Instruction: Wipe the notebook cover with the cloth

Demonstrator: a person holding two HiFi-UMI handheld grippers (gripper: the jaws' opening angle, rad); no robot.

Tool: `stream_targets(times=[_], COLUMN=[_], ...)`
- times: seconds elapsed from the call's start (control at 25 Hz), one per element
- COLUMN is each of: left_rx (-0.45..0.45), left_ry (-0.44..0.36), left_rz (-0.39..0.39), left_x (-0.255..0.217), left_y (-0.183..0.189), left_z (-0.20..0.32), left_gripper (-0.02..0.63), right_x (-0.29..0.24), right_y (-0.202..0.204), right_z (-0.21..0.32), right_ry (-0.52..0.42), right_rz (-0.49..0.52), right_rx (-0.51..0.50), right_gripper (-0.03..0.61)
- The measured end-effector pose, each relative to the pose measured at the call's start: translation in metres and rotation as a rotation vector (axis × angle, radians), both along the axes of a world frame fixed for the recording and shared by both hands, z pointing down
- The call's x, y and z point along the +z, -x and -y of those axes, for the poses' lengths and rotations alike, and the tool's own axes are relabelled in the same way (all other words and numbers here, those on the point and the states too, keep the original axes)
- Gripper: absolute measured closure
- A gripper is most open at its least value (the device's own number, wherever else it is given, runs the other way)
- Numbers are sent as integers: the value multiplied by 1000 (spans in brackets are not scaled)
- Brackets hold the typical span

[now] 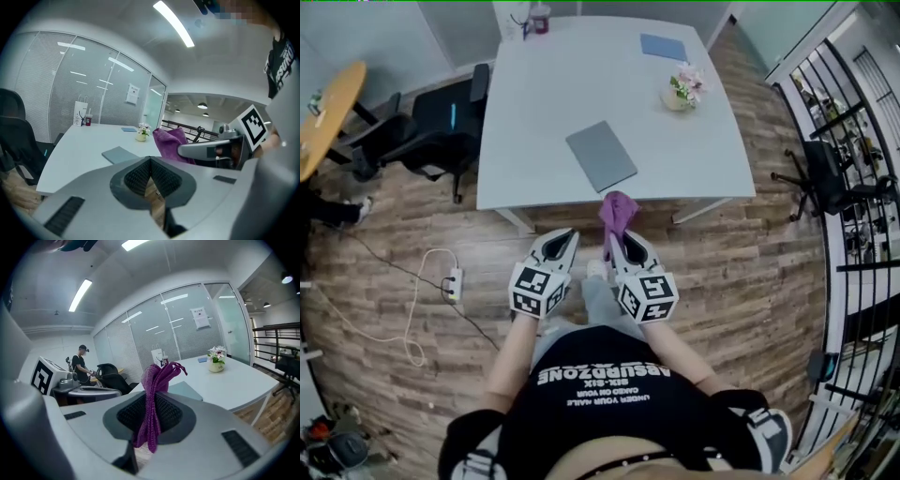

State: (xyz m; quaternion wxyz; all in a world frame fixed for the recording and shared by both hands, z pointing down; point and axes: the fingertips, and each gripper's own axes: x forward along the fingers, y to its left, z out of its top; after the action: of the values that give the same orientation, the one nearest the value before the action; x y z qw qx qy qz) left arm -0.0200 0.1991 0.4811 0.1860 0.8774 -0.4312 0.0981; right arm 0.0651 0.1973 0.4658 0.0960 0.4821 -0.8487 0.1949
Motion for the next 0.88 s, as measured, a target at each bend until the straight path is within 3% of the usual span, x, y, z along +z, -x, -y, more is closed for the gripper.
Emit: stream_targets(times=[0.52, 0.88], left_rx=[-125, -118], left_ry=[54, 116], left_rz=[64, 95], left_x=[27, 53], left_y=[-3, 0], left_z=[111, 143], left_gripper=[600, 600], right_x=[34, 60], right_y=[-26, -22], right_z=[156, 240], right_ry=[25, 44], right_rz=[-88, -226], right_rx=[-121, -209], right_gripper=[512, 512])
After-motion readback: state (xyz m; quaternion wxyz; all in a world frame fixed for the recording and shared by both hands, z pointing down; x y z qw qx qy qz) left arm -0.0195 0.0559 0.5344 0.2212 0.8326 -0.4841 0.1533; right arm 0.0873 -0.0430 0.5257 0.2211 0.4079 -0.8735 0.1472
